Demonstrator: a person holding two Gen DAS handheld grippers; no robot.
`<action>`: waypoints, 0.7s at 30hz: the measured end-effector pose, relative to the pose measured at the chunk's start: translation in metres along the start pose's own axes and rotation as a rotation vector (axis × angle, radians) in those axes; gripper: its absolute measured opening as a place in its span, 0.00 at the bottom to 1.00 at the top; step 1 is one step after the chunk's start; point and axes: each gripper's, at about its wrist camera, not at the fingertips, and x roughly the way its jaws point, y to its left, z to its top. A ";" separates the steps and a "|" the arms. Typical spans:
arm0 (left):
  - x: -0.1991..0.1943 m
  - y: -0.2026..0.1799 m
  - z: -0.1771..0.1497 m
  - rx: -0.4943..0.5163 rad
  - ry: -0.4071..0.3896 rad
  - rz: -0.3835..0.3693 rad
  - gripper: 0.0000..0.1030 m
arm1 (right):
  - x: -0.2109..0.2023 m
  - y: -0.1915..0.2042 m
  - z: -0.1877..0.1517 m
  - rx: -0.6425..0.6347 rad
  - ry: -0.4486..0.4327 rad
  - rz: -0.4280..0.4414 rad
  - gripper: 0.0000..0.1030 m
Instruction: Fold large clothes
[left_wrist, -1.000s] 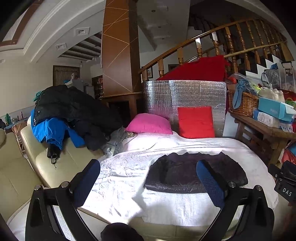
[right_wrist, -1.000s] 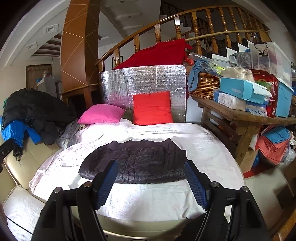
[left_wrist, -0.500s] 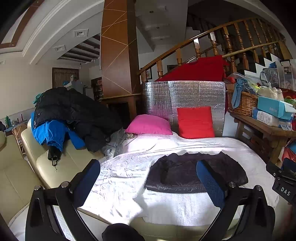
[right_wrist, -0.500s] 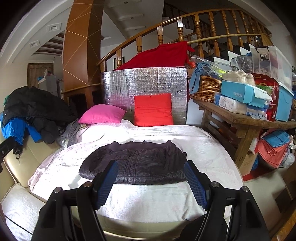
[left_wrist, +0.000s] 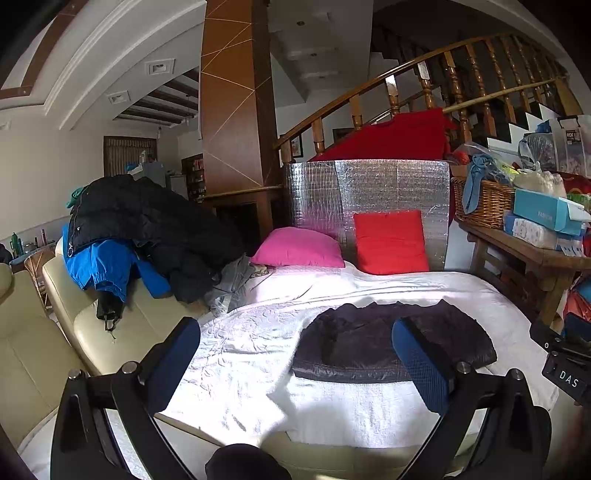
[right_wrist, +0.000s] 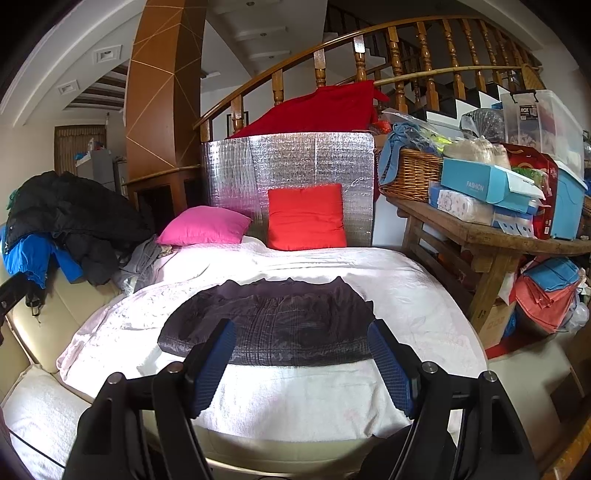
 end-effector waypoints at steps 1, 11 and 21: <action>0.000 0.000 0.000 0.001 0.001 0.000 1.00 | 0.000 0.000 0.000 0.000 0.002 -0.001 0.75; 0.002 0.004 -0.001 0.001 0.006 0.001 1.00 | 0.001 0.004 -0.002 -0.005 0.006 -0.001 0.75; 0.005 0.009 0.000 0.011 0.006 -0.002 1.00 | 0.003 0.006 -0.001 -0.010 0.004 -0.001 0.75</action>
